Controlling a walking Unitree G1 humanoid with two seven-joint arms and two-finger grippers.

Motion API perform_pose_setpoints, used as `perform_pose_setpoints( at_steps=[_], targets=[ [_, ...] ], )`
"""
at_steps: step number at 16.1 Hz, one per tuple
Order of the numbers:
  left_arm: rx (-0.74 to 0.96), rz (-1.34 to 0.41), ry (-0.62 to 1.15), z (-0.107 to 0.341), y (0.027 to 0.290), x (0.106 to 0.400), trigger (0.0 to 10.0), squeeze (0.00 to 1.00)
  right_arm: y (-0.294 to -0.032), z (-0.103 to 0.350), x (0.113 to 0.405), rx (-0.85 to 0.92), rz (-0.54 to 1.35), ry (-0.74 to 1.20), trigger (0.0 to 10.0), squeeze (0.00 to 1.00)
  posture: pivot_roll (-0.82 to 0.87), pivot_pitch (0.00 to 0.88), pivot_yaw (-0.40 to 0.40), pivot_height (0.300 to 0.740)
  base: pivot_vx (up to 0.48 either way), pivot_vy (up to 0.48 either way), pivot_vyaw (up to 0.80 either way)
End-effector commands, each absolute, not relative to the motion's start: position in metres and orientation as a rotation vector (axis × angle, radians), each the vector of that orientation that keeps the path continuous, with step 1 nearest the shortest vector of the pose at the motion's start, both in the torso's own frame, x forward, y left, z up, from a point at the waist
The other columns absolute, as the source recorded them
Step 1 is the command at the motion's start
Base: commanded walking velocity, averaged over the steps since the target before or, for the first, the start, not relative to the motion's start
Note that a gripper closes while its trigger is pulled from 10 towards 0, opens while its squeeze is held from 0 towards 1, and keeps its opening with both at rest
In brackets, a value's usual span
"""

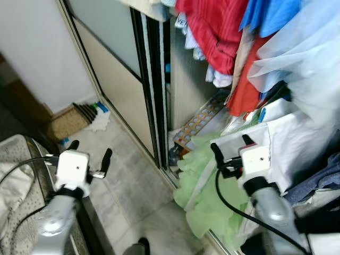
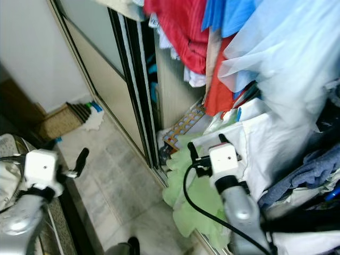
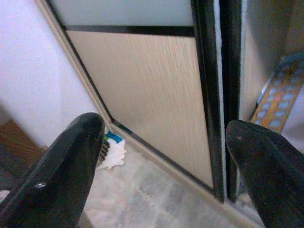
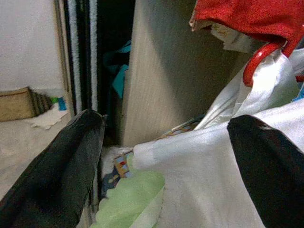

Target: Clean up the room

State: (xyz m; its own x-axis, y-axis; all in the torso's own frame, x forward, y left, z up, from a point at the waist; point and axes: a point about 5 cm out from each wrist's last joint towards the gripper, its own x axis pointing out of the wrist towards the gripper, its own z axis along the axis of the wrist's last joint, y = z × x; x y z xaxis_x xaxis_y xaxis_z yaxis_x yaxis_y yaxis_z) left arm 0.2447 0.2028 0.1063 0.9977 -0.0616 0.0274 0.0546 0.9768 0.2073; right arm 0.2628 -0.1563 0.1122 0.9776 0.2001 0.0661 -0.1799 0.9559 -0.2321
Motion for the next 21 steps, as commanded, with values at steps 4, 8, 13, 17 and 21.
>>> perform_pose_setpoints(
  at_steps=[4,8,13,17,21],
  targets=[
    [0.223,-0.051,-0.052,0.099,0.198,0.262,10.0,0.0,-0.156,0.101,0.274,-0.279,0.127,-0.091,10.0,0.0,0.03,0.0,0.0,0.74,0.0,0.0,0.0],
    [0.19,-0.017,-0.04,0.089,0.203,0.251,10.0,0.0,-0.176,0.097,0.271,-0.333,0.103,-0.085,10.0,0.0,0.02,0.0,-0.007,0.74,0.0,0.0,0.0],
    [0.162,0.018,-0.023,0.072,0.188,0.237,10.0,0.0,-0.181,0.096,0.275,-0.308,0.16,-0.066,10.0,0.0,0.04,0.0,-0.08,0.74,0.0,0.0,0.0],
    [0.18,-0.005,-0.016,0.068,0.186,0.228,10.0,0.0,-0.179,0.094,0.267,-0.291,0.142,-0.074,10.0,0.0,0.04,0.0,-0.073,0.74,0.0,0.0,0.0],
    [0.228,-0.022,0.059,0.043,0.192,0.21,10.0,0.0,-0.178,0.065,0.239,-0.268,0.125,0.017,10.0,0.0,0.02,0.0,-0.043,0.74,0.0,0.0,0.0]
  ],
)
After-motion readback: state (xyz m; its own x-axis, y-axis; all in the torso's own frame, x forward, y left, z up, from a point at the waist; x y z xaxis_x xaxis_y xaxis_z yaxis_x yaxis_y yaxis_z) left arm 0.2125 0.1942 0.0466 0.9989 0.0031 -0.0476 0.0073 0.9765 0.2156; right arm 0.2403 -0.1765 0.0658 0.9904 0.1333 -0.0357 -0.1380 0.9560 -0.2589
